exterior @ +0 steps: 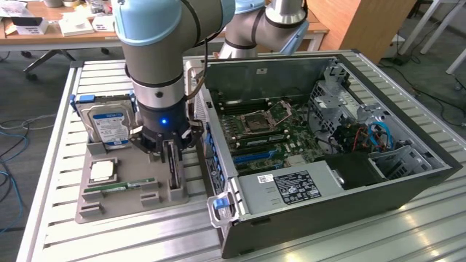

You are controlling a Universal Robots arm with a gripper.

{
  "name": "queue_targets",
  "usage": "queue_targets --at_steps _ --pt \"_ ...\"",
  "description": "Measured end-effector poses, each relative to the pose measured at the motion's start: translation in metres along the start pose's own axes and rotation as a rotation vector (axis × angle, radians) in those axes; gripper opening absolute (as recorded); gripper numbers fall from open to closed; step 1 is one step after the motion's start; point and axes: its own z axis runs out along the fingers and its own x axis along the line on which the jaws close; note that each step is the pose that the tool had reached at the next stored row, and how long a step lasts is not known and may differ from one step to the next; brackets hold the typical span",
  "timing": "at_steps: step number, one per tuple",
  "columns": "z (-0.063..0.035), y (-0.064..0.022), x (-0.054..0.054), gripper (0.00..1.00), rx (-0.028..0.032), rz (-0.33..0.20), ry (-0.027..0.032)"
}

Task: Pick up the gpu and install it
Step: 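Pick up the gpu and move the gpu toward the slot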

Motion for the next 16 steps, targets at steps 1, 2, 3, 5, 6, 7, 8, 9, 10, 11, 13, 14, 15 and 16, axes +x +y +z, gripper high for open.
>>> queue_targets --at_steps 1,2,3,5,6,7,8,9,10,11,13,14,15,16 --pt "0.0 0.0001 0.0 0.42 0.0 0.0 0.0" --pt "0.0 0.0001 0.0 0.42 0.0001 0.0 0.0" --pt "0.0 0.0002 0.0 0.42 0.0001 0.0 0.0001" --pt "0.0 0.0003 0.0 0.42 0.0001 0.0 0.0001" --pt "0.0003 0.0005 0.0 0.42 0.0 0.0 0.0" --pt "0.0003 0.0005 0.0 0.42 0.0 0.0 0.0001" --pt "0.0003 0.0005 0.0 0.42 0.0001 0.0 0.0001" --pt "0.0004 0.0005 0.0001 0.42 0.0001 0.0 0.0001" --pt "0.0004 0.0005 0.0003 0.42 0.0001 0.0 0.0001" --pt "0.0004 0.0005 0.0003 0.42 -0.0001 0.0 -0.0001" --pt "0.0003 0.0004 0.0005 0.42 0.0 0.0 -0.0001" --pt "0.0003 0.0003 0.0006 0.42 0.0001 0.0 0.0" --pt "0.0003 0.0003 0.0007 0.42 0.0 0.0 -0.0002" --pt "0.0003 0.0001 0.0008 0.42 0.0001 0.0 -0.0001"
